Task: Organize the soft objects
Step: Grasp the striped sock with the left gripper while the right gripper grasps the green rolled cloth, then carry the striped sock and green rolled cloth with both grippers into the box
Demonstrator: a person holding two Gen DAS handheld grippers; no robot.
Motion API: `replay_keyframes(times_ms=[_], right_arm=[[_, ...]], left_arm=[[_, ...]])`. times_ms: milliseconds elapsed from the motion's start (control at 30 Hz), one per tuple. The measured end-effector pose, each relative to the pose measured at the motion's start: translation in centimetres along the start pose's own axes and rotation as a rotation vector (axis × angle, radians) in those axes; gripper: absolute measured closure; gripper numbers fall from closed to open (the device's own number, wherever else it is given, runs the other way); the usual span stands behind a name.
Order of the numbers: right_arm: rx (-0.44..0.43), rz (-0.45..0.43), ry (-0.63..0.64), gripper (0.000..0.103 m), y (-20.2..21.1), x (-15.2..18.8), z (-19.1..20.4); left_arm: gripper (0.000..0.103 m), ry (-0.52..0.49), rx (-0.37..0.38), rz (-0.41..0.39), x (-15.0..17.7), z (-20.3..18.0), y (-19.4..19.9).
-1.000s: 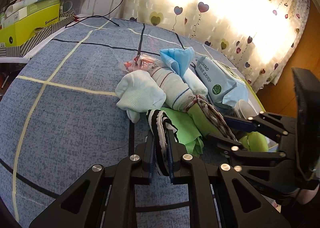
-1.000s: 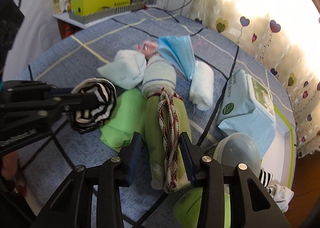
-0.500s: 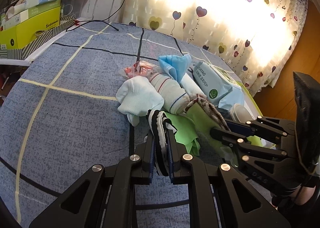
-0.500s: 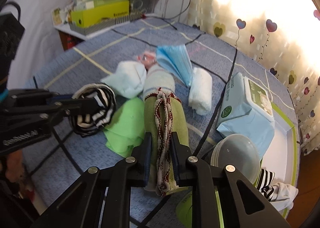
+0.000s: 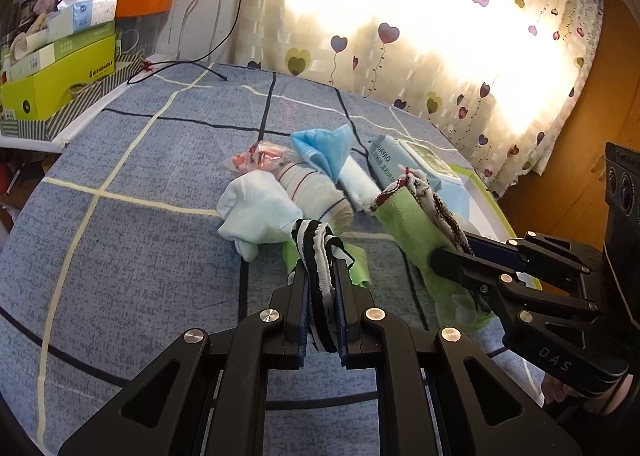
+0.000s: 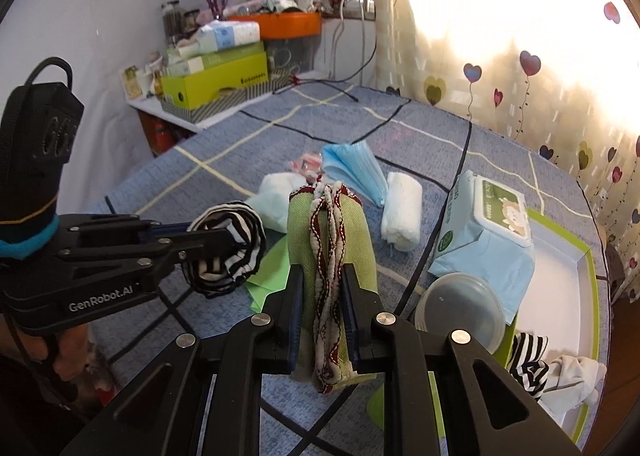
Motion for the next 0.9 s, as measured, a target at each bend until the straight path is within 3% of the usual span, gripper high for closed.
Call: replay_keyframes(times_ms=[400,900], right_arm=[[0.029,-0.112,-0.053,0.086,4.7,-0.7,-2.5],[0.083,-0.170,-0.118,0.086,8.0,0.3,-6.2]], left_arm=[[0.092,-0.054,0.027,-0.046,-2.1,-3.6,1.1],[0.092,-0.129,0.074,-0.062,-3.2,-8.6,1.1]])
Point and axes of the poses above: each gripper's, at about its wrist camera, not at the fingertips, and y roughly against the way its jaws point, z to its left, x to its underside, the point moved 10 cm from there along -y, roughly the way its jaws point, and after that the axes turned 5 degrees about -x, right-handed, at the moved point
